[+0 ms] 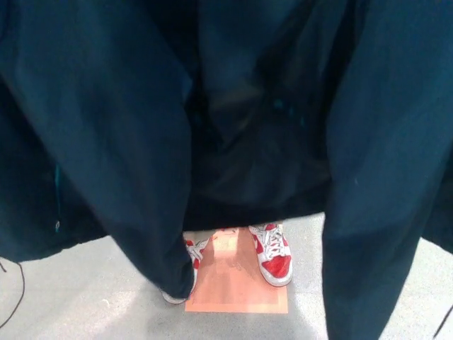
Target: A person hands a coat to the robot and the robot grabs it with both hands and holds it while the person wears the coat.
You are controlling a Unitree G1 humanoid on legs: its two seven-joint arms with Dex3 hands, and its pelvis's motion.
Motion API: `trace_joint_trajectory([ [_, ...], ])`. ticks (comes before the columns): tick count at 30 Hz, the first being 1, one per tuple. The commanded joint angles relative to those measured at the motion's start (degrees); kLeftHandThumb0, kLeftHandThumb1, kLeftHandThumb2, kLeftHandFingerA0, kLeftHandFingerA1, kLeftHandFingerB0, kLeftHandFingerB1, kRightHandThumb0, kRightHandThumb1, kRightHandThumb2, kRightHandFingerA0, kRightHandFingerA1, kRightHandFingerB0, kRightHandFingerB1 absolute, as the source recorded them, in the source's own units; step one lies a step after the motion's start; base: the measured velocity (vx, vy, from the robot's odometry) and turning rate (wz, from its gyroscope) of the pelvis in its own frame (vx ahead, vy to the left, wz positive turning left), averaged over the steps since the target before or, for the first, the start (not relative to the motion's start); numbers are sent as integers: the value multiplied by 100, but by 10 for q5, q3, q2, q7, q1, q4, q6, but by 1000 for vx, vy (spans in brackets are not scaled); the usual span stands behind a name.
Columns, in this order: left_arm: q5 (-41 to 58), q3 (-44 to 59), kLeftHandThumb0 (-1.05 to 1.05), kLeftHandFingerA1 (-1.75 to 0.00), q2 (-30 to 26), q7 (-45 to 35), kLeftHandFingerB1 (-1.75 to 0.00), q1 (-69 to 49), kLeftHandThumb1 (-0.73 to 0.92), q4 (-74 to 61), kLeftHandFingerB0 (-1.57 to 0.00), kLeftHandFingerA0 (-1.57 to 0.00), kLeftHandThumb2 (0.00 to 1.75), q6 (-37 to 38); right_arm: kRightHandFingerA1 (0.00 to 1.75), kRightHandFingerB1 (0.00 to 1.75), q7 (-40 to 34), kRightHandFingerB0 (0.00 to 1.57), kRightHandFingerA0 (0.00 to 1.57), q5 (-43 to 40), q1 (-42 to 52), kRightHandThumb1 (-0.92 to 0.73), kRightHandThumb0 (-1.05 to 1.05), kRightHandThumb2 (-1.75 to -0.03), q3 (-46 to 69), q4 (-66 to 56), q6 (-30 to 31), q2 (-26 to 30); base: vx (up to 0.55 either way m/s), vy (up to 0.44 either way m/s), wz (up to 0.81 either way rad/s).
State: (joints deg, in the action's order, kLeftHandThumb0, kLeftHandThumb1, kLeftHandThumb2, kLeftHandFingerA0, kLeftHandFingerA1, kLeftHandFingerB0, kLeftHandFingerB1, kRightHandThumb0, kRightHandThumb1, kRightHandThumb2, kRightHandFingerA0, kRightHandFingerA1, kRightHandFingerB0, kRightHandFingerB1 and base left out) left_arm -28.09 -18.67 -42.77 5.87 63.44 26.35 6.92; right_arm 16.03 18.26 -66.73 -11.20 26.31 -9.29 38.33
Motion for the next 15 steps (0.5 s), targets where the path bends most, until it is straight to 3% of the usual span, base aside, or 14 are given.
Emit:
trace_joint_trajectory([
  [1, -157, -1, -42, -175, -46, 318, -161, 258, 86, 195, -67, -82, 66, 54, 175, 173, -201, 69, 90, 15, -288, -92, -36, -68, 98, 163, -34, 47, 0, 0, 0],
  [2, -155, -2, -40, -175, -44, 321, -158, 268, 83, 203, -70, -84, 65, 59, 175, 167, -200, 79, 97, 18, -301, -89, -35, -67, 95, 170, -33, 49, 0, 0, 0],
  [4, -150, -6, -40, -171, -43, 327, -152, 299, 80, 227, -78, -87, 70, 79, 175, 171, -213, 69, 92, 35, -335, -86, -35, -65, 84, 187, -34, 58, 0, 0, 0],
  [8, -153, -20, -38, -171, -40, 328, -151, 349, 82, 261, -74, -87, 70, 81, 175, 171, -230, 68, 92, 52, -387, -84, -36, -64, 70, 223, -36, 65, 0, 0, 0],
  [9, -160, -30, -36, -175, -42, 338, -157, 375, 85, 281, -64, -83, 65, 88, 175, 171, -227, 71, 97, 56, -416, -85, -39, -65, 64, 247, -42, 70, 0, 0, 0],
  [15, -166, -51, -35, -175, -42, 350, -166, 454, 80, 337, -62, -87, 63, 94, 175, 167, -230, 72, 97, 68, -496, -85, -40, -65, 49, 289, -24, 66, 0, 0, 0],
])
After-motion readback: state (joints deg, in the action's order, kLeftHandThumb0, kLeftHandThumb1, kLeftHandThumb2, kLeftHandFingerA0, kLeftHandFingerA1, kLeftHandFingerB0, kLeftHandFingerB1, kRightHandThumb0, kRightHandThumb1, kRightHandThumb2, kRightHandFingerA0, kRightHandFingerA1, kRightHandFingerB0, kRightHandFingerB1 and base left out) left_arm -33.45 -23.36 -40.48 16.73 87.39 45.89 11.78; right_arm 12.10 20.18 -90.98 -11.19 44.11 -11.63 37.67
